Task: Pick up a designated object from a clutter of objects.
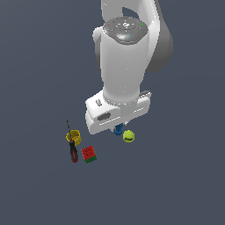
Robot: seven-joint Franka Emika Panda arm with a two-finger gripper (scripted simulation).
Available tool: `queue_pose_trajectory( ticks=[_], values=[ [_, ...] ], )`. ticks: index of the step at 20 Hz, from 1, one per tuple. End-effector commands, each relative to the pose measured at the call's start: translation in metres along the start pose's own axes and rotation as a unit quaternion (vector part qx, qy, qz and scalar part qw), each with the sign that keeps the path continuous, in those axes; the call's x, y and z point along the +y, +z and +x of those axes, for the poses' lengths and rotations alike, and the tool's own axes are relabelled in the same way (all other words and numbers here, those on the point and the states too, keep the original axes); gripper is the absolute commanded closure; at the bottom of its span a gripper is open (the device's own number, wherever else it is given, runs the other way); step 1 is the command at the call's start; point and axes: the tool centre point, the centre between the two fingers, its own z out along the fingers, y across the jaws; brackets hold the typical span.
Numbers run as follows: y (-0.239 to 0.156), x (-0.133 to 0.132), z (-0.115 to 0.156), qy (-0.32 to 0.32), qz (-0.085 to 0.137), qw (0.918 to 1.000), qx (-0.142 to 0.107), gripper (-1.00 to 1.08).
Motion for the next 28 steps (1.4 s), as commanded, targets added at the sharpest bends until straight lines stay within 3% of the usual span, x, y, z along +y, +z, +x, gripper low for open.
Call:
queue_pose_trajectory(
  ticks=[1,13,28],
  values=[
    [-0.023,0.021,-0.004,0.0,0.0,1.0,0.0,1.08],
    [-0.107,0.1,-0.014,0.0,-0.001,1.0,-0.001,1.08],
    [-0.133,0.126,-0.014,0.0,-0.001,1.0,-0.001,1.08]
  ],
)
